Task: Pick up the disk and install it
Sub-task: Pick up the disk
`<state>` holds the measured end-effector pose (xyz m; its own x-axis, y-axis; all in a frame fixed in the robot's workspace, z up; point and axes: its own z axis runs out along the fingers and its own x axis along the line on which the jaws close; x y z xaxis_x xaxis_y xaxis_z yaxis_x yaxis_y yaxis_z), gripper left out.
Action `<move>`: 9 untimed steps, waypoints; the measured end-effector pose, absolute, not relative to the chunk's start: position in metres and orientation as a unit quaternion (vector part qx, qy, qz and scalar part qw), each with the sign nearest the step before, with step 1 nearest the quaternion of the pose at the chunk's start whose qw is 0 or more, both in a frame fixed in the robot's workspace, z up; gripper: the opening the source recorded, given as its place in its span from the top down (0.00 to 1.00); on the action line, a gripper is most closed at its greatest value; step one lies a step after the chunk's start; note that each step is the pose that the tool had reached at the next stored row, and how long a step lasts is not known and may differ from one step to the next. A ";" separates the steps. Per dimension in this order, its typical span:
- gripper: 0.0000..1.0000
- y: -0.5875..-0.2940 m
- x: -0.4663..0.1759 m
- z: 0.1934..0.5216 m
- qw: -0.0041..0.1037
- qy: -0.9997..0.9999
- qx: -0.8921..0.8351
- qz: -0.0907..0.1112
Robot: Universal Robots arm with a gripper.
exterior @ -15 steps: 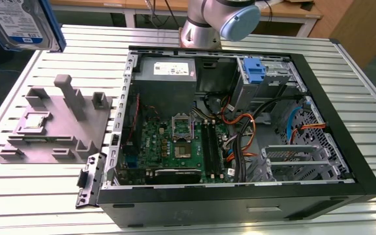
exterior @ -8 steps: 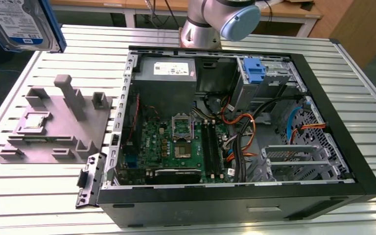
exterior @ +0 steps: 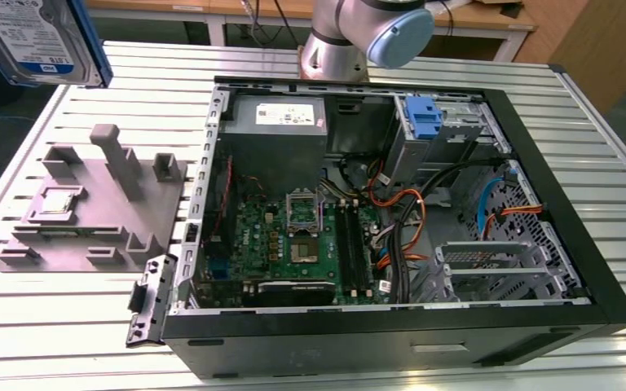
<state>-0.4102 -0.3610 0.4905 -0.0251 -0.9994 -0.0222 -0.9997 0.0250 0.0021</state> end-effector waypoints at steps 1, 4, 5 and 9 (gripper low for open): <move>0.64 -0.361 -0.410 0.490 0.007 0.716 -0.698 0.008; 0.64 -0.361 -0.409 0.491 0.007 0.716 -0.698 0.008; 0.64 -0.361 -0.409 0.491 0.007 0.716 -0.698 0.008; 0.64 -0.361 -0.408 0.491 0.007 0.716 -0.698 0.008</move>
<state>-0.4080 -0.3610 0.4905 -0.0251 -0.9994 -0.0222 -0.9997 0.0250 0.0021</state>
